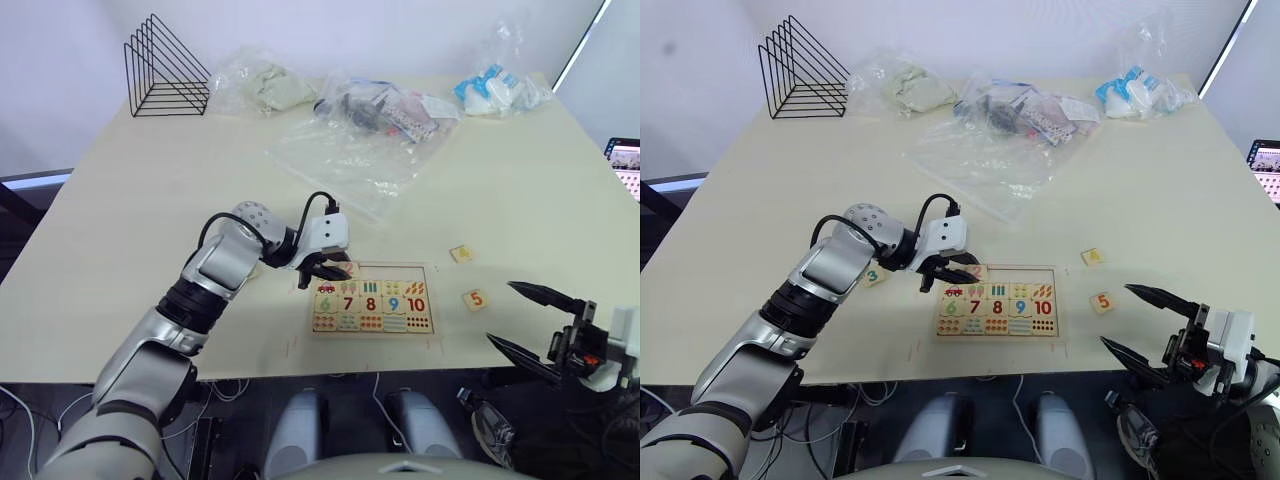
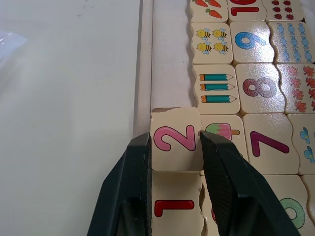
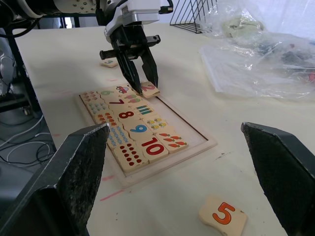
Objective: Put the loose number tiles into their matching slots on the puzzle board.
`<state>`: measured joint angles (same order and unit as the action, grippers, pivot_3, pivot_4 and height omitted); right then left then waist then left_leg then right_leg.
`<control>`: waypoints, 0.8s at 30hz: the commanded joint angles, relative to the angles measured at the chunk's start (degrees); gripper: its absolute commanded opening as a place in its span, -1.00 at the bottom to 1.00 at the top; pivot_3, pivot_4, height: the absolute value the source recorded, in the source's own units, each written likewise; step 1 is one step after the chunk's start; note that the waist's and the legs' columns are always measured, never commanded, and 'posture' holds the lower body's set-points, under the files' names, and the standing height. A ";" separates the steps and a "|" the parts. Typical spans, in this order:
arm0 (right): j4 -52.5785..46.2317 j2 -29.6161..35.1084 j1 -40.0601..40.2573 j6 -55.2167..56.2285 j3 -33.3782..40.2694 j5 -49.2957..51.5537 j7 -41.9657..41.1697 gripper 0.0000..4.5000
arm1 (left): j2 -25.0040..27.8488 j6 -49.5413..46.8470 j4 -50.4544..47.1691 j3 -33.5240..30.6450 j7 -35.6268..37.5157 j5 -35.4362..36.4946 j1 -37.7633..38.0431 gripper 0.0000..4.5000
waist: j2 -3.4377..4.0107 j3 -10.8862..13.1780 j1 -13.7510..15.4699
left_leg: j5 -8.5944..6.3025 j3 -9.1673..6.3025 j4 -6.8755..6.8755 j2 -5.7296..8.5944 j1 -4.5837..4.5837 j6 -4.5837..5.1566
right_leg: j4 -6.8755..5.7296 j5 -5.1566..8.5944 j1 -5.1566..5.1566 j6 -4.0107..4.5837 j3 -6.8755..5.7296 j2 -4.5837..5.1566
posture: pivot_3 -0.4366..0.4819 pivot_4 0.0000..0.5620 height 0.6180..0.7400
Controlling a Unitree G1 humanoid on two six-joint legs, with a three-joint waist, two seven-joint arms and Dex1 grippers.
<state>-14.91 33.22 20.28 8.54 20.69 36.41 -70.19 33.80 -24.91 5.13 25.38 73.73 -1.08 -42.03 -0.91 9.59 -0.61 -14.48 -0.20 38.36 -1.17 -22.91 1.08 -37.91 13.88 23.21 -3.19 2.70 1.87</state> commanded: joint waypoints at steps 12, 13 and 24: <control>0.57 -0.15 0.05 2.09 0.74 0.50 -0.85 1.00 | -0.01 1.73 -2.06 -0.49 -0.42 -0.58 -0.26 0.99 | 0.00 0.00 -0.01 | 0.00 0.01 0.01 0.00 0.00 0.00 | -0.01 0.00 0.00 0.00 0.01 0.00 | -0.05 -0.47 1.00; 0.53 -0.15 0.08 2.07 0.75 0.50 -0.82 1.00 | -0.14 1.44 -2.07 -0.73 -0.40 -0.29 -0.34 0.99 | 0.00 0.00 -0.01 | 0.00 0.00 0.01 0.00 0.00 0.00 | -0.01 0.00 0.00 0.00 0.01 0.00 | -0.05 -0.47 1.00; -0.10 -0.17 1.14 1.78 1.13 0.55 -0.12 1.00 | -2.50 0.28 2.35 -4.88 -0.44 4.18 -3.74 0.99 | 0.00 0.00 -0.01 | 0.00 0.01 0.02 0.00 0.00 0.00 | -0.01 0.00 0.00 0.00 0.00 0.00 | -0.05 -0.47 1.00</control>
<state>-13.47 33.01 21.15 9.54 20.71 36.40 -70.63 31.41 -24.85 7.26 22.83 73.49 1.59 -43.98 -0.91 9.59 -0.62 -14.48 -0.20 38.39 -1.17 -22.91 1.08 -37.93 13.88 23.21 -3.20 2.70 1.87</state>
